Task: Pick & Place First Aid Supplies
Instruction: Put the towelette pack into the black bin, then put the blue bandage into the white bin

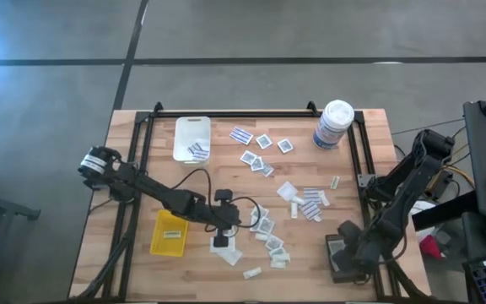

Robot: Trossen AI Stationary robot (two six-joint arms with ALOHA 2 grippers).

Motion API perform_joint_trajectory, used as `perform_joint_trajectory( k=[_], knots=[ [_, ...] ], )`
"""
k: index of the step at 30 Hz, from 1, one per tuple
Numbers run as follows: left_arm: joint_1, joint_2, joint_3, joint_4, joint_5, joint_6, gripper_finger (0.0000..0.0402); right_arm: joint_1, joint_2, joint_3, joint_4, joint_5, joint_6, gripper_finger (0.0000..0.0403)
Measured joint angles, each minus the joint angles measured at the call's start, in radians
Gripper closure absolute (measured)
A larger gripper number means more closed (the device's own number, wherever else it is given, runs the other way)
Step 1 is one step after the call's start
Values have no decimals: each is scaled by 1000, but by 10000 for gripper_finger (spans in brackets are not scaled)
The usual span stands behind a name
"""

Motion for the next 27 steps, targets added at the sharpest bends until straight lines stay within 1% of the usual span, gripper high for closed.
perform_joint_trajectory(
  k=[4,9,11,16,18,21,27],
  knots=[
    [0,0,0,0,0,9,401,0,23,0,9,-42,23,370],
    [0,-1,0,-3,0,17,401,0,25,0,5,-43,16,328],
    [0,-9,0,-27,0,21,401,0,16,2,-6,-43,22,313],
    [0,-68,0,-92,0,19,401,0,-25,4,-9,-27,78,291],
    [-4,-97,0,-121,-1,16,401,0,-42,4,-8,16,81,288],
    [-16,-137,1,-174,0,5,401,0,-59,4,-9,107,76,287],
    [-60,-182,0,-282,1,-55,401,0,-63,37,-2,348,19,297]
  ],
)
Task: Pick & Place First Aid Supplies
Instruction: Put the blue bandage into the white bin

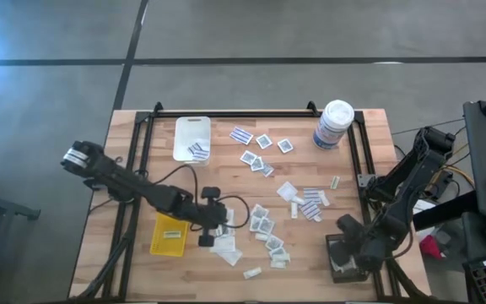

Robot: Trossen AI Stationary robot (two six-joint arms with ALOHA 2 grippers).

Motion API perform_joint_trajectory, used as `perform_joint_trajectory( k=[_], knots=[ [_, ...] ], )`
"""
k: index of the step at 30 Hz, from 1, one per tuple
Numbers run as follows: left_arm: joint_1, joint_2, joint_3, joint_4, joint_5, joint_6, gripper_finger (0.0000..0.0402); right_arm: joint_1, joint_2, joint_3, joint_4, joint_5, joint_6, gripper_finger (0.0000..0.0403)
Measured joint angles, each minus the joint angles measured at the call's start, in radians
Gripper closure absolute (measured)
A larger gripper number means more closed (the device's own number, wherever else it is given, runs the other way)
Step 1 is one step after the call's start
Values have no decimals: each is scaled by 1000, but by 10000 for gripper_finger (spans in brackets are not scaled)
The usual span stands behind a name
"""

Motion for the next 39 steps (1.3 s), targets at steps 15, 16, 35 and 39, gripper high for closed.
perform_joint_trajectory(
  k=[15,16,35,39],
  knots=[
    [-58,17,-119,137,-85,-114,401,-65,37,9,257,718,-476,311],
    [-58,17,-130,155,-97,-122,401,-83,45,8,285,717,-526,310],
    [-57,18,-230,274,-122,-233,401,-396,116,7,439,596,-1000,257],
    [-57,18,-230,284,-114,-235,401,-440,132,7,439,583,-1019,252]
  ],
)
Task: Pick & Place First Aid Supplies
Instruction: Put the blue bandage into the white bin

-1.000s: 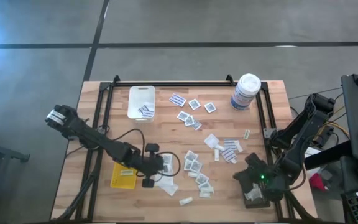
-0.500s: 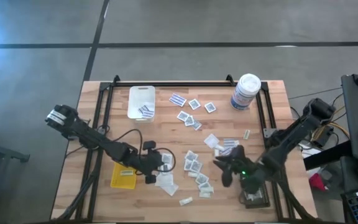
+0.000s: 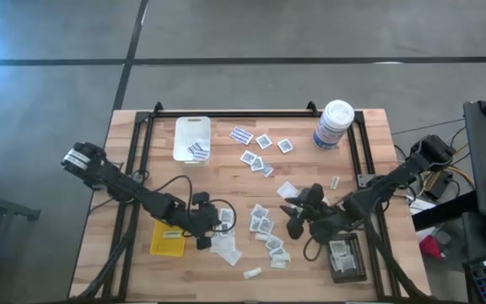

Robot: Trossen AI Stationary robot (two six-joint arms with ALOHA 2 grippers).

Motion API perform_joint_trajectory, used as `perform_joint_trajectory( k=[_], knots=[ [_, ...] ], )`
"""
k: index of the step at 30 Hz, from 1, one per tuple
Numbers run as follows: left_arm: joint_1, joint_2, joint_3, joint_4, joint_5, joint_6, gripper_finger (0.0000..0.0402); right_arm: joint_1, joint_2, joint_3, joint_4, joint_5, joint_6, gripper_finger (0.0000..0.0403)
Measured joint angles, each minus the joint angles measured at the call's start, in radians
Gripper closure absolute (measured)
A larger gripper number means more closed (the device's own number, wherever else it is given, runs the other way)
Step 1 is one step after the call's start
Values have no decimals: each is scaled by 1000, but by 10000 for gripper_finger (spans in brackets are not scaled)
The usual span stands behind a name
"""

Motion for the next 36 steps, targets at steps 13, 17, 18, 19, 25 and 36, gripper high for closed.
perform_joint_trajectory(
  k=[13,17,18,19,25,36],
  knots=[
    [-3,0,0,93,320,-26,401,-118,123,5,22,-94,-21,266],
    [-8,0,0,95,341,-35,401,-134,148,15,40,-122,-33,265],
    [-8,0,0,94,340,-43,401,-135,151,15,50,-128,-34,264],
    [-8,5,0,95,339,-51,401,-136,156,15,60,-132,-36,264],
    [-12,74,-1,110,354,-69,401,-139,181,15,190,-188,-87,271],
    [12,129,-1,112,381,-72,401,-138,229,17,379,-274,-159,270]
  ],
)
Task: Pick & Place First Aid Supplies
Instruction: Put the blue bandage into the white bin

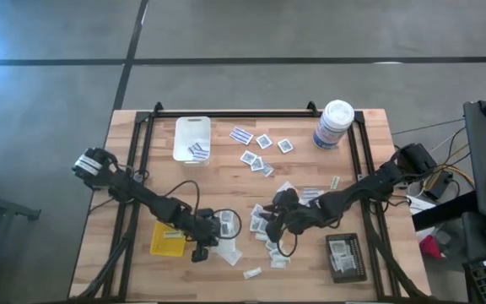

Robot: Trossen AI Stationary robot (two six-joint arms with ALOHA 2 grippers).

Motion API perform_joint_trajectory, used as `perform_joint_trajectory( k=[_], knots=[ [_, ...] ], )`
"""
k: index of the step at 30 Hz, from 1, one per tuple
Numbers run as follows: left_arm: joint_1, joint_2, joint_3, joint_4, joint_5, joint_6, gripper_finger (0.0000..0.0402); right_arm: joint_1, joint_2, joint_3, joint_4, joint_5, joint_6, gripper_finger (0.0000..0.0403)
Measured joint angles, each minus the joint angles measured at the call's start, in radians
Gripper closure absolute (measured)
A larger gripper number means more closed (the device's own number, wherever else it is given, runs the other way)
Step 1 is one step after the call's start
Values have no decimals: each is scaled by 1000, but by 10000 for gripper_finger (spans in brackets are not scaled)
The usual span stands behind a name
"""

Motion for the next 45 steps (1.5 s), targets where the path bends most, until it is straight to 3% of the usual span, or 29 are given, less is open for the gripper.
perform_joint_trajectory(
  k=[5,12,22,36,45],
  knots=[
    [28,49,3,19,-27,-68,401,0,19,-1,16,-6,46,271],
    [36,137,3,113,-66,-155,401,-6,112,11,157,-152,64,275],
    [69,171,3,197,-197,-250,401,-28,232,93,165,-273,148,254],
    [45,6,0,200,-234,93,401,-67,243,114,165,-287,154,250],
    [23,44,-2,162,-210,105,401,-79,243,113,166,-287,154,255]
  ],
)
